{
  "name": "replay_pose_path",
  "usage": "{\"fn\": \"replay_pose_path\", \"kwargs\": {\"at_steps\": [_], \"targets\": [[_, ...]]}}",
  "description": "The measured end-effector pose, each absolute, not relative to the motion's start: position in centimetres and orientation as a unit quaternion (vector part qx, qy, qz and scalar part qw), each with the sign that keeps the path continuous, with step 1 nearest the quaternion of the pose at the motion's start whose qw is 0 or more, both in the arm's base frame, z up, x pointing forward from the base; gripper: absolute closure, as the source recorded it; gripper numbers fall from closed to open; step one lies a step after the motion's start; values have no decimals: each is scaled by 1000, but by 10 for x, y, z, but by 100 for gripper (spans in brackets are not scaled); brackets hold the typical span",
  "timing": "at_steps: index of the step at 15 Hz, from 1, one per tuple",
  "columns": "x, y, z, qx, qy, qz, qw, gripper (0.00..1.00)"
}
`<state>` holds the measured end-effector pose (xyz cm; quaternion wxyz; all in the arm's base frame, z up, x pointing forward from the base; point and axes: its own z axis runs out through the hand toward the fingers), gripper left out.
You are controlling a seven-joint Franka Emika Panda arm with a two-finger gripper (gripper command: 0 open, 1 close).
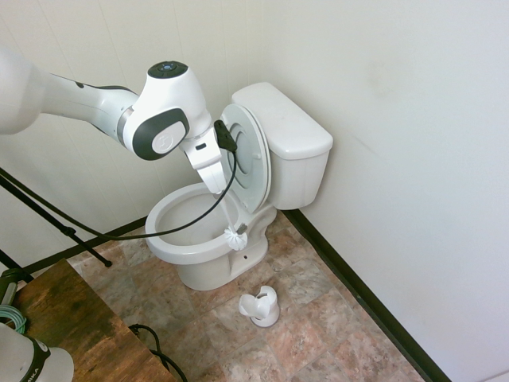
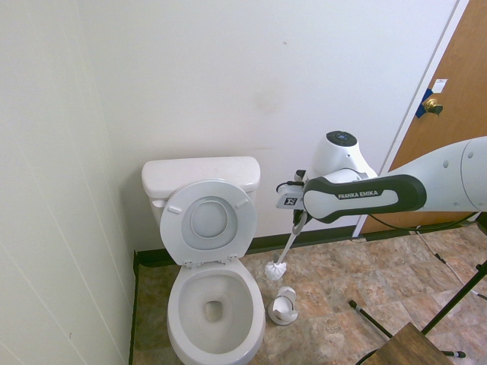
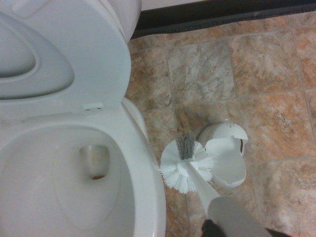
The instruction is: Clean the toilet
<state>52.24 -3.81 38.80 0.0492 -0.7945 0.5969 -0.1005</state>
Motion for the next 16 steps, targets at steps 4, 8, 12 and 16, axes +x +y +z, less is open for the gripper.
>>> {"fn": "replay_pose_path", "kwargs": {"at_steps": [4, 8, 12, 16], "targets": [[523, 8, 390, -806, 581, -102, 53, 100], [522, 70, 394, -817, 563, -109, 55, 100], [537, 122, 404, -824, 552, -115, 60, 100], [559, 161, 369, -827, 551, -102, 47, 100]]}}
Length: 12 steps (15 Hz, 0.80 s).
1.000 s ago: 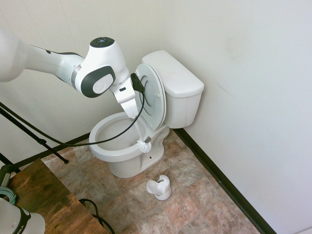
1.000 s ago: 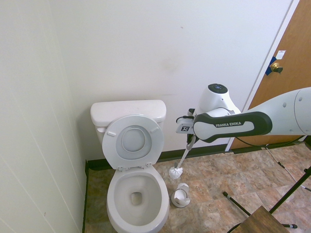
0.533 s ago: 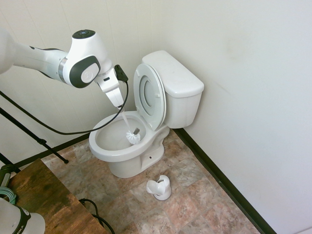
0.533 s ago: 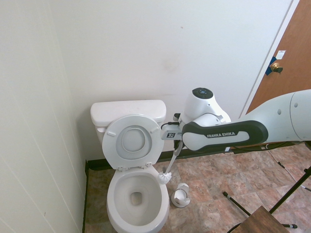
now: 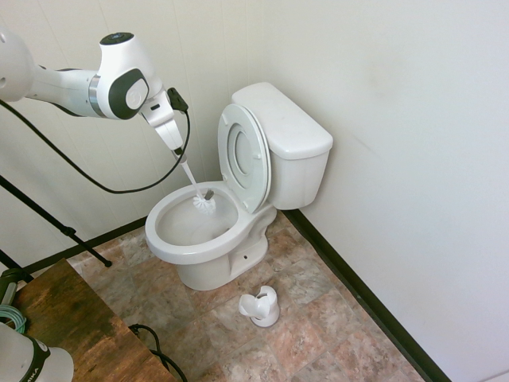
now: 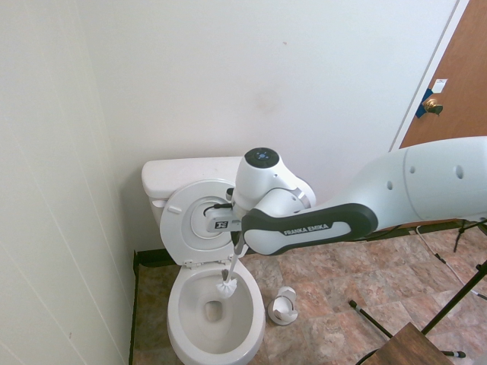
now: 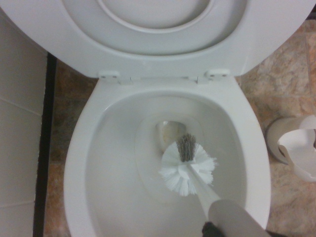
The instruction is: Clean the toilet
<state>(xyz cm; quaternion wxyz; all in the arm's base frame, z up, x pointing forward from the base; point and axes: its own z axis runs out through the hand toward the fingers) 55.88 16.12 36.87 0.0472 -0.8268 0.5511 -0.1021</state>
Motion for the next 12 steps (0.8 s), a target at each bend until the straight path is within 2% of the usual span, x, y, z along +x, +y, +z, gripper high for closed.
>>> {"fn": "replay_pose_path", "kwargs": {"at_steps": [6, 12], "targets": [[582, 194, 299, -820, 563, -98, 43, 100], [608, 197, 259, -803, 582, -125, 33, 100]]}}
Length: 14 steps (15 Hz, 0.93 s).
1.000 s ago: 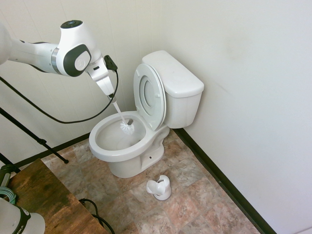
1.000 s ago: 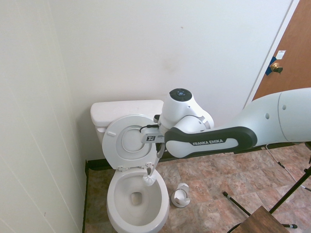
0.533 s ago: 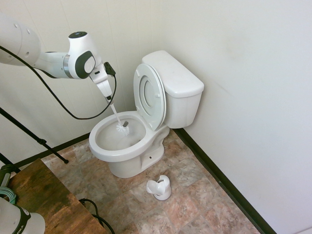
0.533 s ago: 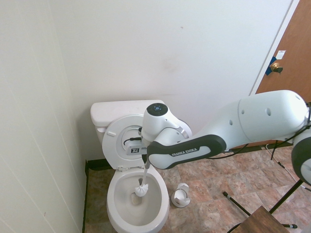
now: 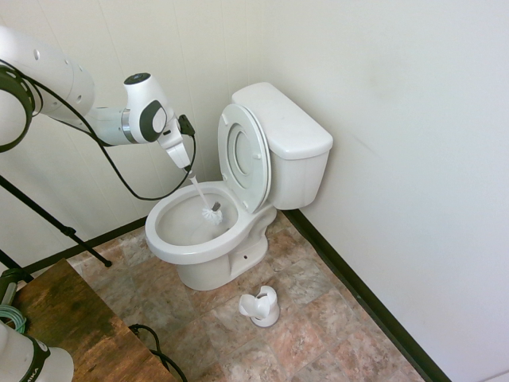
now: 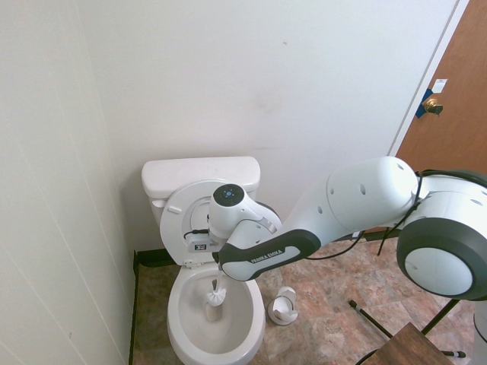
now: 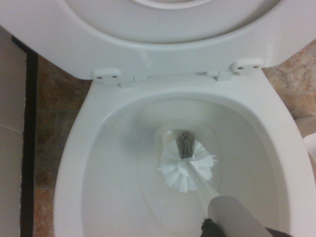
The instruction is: Clean the toilet
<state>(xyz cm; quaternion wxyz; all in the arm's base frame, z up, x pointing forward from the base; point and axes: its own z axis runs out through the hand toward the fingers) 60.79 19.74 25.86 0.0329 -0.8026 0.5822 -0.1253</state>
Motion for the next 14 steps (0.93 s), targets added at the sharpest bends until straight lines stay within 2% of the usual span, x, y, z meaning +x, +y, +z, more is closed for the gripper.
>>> {"fn": "replay_pose_path", "kwargs": {"at_steps": [14], "targets": [[636, 245, 195, -793, 593, -139, 37, 100]]}}
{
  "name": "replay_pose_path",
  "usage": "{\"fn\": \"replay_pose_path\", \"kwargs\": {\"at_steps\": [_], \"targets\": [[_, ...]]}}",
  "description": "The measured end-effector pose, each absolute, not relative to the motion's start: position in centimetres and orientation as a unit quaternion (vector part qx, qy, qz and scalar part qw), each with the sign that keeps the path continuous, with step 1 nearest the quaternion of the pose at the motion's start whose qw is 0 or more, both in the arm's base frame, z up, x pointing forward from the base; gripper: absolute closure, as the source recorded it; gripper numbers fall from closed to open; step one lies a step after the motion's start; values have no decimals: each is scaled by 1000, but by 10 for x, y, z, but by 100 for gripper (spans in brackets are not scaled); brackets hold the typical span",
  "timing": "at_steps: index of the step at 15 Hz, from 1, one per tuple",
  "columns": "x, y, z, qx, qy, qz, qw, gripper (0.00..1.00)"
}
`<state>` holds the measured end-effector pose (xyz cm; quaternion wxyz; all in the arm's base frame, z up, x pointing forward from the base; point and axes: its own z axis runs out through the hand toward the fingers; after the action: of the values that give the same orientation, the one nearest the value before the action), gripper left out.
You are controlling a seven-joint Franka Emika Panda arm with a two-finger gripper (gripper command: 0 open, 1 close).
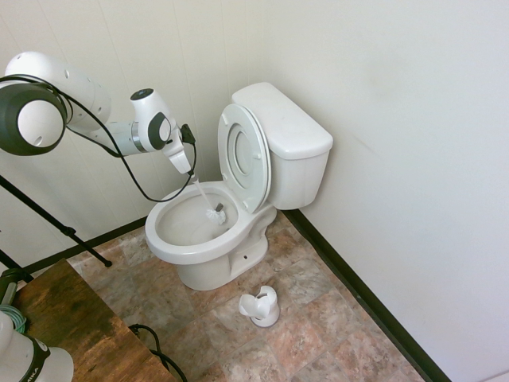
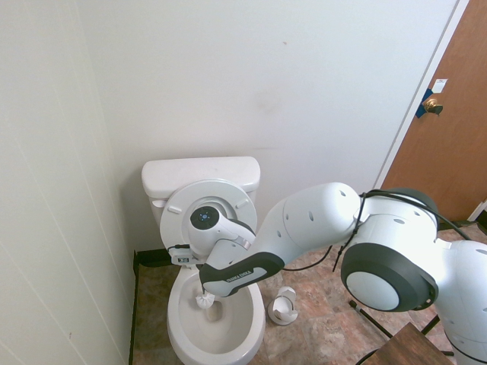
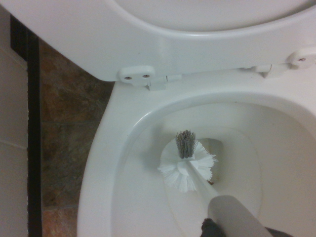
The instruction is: Clean the toilet
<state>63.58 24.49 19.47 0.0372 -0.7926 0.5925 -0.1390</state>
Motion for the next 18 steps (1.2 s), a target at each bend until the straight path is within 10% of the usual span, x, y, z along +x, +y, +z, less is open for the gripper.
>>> {"fn": "replay_pose_path", "kwargs": {"at_steps": [18], "targets": [[543, 288, 189, -825, 556, -90, 42, 100]]}}
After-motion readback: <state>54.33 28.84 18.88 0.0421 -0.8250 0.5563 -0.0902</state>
